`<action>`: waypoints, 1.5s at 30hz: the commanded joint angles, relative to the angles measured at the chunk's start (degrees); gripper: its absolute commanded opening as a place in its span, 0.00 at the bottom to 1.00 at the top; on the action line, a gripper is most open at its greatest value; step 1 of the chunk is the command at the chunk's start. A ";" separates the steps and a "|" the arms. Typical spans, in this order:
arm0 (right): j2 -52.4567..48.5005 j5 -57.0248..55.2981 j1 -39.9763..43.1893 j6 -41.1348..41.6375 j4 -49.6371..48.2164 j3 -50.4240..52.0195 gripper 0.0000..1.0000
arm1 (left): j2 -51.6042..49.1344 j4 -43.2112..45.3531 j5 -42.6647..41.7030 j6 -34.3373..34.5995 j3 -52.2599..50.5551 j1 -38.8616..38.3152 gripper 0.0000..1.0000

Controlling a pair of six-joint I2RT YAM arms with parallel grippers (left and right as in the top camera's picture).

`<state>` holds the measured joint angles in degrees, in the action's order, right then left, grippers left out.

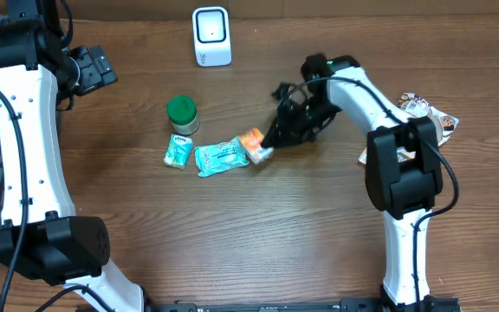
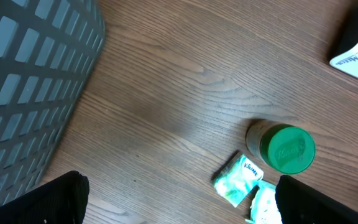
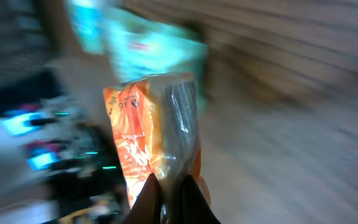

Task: Scan the item barcode
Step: 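Lift the orange pack with the right gripper toward the scanner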

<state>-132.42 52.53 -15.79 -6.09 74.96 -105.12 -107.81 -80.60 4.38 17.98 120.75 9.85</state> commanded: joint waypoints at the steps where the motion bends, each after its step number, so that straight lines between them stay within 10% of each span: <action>1: 4.50 26.51 3.19 -0.15 -0.59 -2.19 0.04 | -0.63 0.02 0.48 -0.17 0.13 -0.13 1.00; 11: 5.18 37.42 5.05 14.03 -1.42 -2.34 0.04 | -0.63 0.02 0.48 -0.20 0.13 -0.13 1.00; 36: 30.73 36.85 14.64 10.12 -2.27 -2.64 0.04 | -0.63 0.02 0.48 -0.17 0.13 -0.13 1.00; 45: 30.53 -13.77 0.66 19.85 -10.10 -3.02 0.04 | -0.63 0.02 0.48 -0.20 0.15 -0.13 1.00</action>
<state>-102.61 60.64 -10.85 9.85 66.48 -106.94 -107.81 -80.60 4.38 17.98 120.75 9.85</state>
